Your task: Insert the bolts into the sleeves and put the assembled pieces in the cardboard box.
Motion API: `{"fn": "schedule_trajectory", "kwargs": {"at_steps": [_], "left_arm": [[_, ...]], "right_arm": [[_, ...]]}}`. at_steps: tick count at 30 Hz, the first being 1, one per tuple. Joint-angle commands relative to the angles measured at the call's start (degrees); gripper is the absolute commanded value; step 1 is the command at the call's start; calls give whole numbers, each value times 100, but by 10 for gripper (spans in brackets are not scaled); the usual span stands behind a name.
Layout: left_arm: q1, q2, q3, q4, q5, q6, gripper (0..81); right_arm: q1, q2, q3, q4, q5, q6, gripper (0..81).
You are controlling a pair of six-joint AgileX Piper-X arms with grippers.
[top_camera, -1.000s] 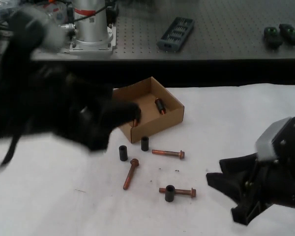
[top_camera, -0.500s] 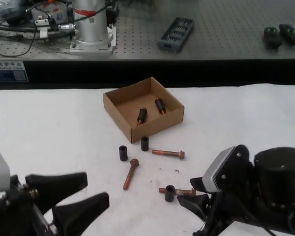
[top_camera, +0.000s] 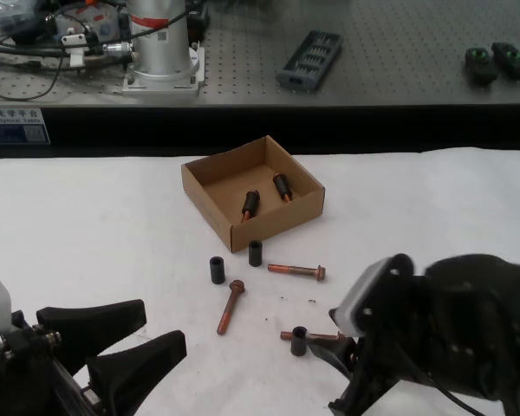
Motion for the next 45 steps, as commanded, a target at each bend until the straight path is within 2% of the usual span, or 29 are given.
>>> {"fn": "schedule_trajectory", "kwargs": {"at_steps": [1,13,22,28,34,40,45], "left_arm": [[-17,-49,-17,-133,-45,-102,418],[-17,-49,-17,-133,-34,-102,420],[-17,-49,-17,-133,-34,-102,420],[-17,-49,-17,-122,-34,-102,420],[-17,-49,-17,-122,-34,-102,420],[-17,-49,-17,-122,-34,-102,420],[-17,-49,-17,-122,-34,-91,420]], "right_arm": [[11,174,-499,1017,290,-230,340],[86,378,-1222,1652,203,-41,340],[92,759,-1394,1852,84,140,340],[92,913,-1679,1827,33,119,256],[92,1014,-1923,1903,-125,119,316],[92,1014,-2155,2295,-248,119,314],[92,1014,-2601,3275,-517,-9,314]]}}
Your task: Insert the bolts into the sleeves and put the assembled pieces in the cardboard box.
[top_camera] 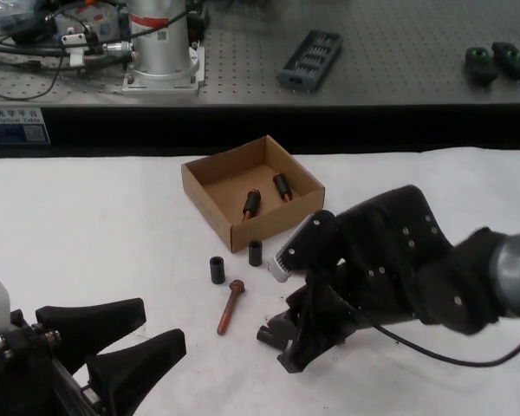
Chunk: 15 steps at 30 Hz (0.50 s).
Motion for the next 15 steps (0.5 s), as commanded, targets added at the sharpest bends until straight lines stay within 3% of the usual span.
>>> {"fn": "schedule_trajectory", "kwargs": {"at_steps": [1,15], "left_arm": [[-17,-49,-17,-110,-19,-91,420],[-17,-92,-17,-95,-8,-91,420]], "right_arm": [[-1,-2,-116,292,-114,-99,314],[-1,566,-1717,2681,-2,-799,314]]}}
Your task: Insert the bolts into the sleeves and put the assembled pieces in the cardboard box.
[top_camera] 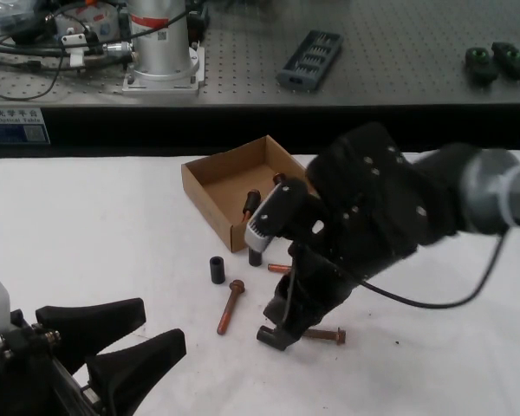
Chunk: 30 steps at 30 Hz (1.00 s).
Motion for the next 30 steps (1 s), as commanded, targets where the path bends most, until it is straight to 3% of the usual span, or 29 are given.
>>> {"fn": "schedule_trajectory", "kwargs": {"at_steps": [1,30], "left_arm": [[-17,-127,-17,-59,16,-91,420],[-17,-356,-17,191,-75,-5,420]], "right_arm": [[-1,186,-215,399,62,-159,314],[368,618,-346,427,136,-587,314]]}}
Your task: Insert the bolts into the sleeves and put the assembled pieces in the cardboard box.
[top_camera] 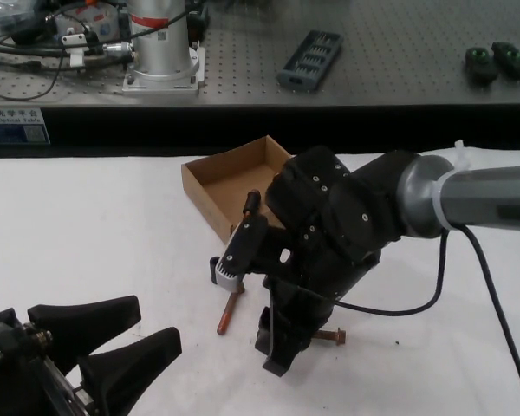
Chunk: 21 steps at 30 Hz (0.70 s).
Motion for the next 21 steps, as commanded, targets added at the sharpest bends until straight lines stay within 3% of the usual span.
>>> {"fn": "schedule_trajectory", "kwargs": {"at_steps": [1,4,6,10,11,16,21], "left_arm": [[-17,-59,-17,-34,-40,-5,420],[-17,-59,-17,-34,-40,-5,420],[-17,-59,-17,-34,-40,-5,420],[-17,-59,-17,-34,-40,-5,420],[-17,-59,-17,-34,-40,-5,420],[-17,-59,-17,-34,-40,-5,420],[-17,-59,-17,11,-99,65,420]], "right_arm": [[-17,147,-42,23,-62,-45,314],[-17,318,-42,38,-62,-45,314],[-17,413,-42,38,-16,-45,271],[-7,419,-42,-5,213,-160,24],[3,399,-60,-21,317,-160,58],[5,193,-122,128,617,-129,58],[15,-469,-26,241,607,540,58]]}}
